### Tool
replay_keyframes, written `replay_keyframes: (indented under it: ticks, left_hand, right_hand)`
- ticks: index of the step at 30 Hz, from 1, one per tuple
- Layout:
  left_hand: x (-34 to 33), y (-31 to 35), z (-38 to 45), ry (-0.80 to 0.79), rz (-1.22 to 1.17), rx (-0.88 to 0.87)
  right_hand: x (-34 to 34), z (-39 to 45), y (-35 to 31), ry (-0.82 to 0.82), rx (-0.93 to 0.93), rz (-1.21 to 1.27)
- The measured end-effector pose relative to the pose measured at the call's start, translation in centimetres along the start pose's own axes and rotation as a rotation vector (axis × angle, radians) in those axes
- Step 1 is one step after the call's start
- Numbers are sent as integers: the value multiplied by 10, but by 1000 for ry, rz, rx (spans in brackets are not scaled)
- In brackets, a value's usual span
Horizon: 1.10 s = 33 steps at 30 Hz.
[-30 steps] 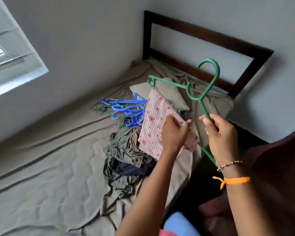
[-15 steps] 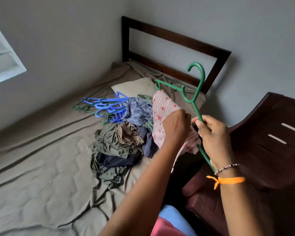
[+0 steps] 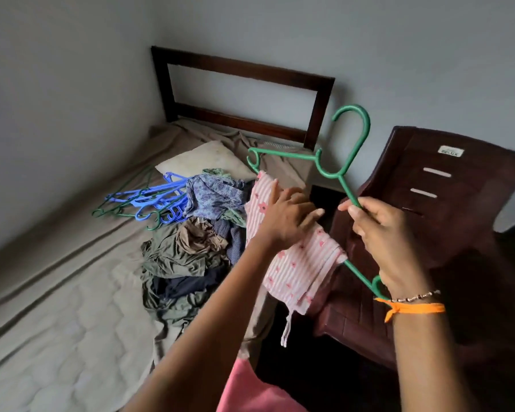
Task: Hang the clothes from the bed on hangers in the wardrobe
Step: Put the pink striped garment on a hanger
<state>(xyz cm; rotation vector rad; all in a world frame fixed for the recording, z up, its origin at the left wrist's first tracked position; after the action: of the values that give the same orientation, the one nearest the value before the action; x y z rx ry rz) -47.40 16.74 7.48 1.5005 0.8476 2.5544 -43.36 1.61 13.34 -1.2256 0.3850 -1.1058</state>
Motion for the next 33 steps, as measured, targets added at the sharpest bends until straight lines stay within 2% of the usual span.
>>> replay_keyframes:
  ticks: [2, 5, 10, 15, 20, 23, 25, 27, 29, 31, 33]
  left_hand:
    - [-7, 33, -18, -27, 53, -148]
    - [-25, 95, -61, -59, -40, -355]
    - [-43, 190, -125, -56, -221, -477]
    - [-73, 297, -192, -280, -448, -708]
    - [-110, 395, -266, -514, -597, -1042]
    - [-129, 458, -304, -591, -692, -1197]
    - [-145, 501, -327, -665, -764, -1147]
    - [-160, 542, -345, -829, -929, -888]
    - [-170, 587, -367, -1150, -1083, -579]
    - [-176, 638, -390, -1449, -1173, -457]
    - [-185, 689, -409, -1657, -1217, -375]
  right_hand:
    - [14, -23, -1, 75, -8, -25]
    - [47, -66, -8, 214, -37, -67]
    - [125, -157, -29, 500, -105, -121]
    - [206, -257, -48, 745, -180, -258]
    - [270, -349, -53, 897, -288, -424]
    - [314, -405, -49, 995, -398, -517]
    - [348, -444, -43, 1110, -439, -556]
    - [382, -480, -37, 1252, -456, -536]
    - [417, -513, -35, 1390, -452, -487]
    - [450, -538, -37, 1513, -407, -389]
    - [486, -559, -42, 1570, -363, -379]
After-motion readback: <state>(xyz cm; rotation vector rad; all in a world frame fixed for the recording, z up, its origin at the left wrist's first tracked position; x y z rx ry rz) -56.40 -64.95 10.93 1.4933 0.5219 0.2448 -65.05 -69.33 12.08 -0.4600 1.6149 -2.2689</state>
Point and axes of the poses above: each hand's wrist, its own z-axis towards the middle knuckle, its own x-axis out of the back of the hand, y = z × x, the point moved 6 cm from there along z, towards the middle knuckle, and after that the axes turned 10 degrees about x, right-handed, at the moved point
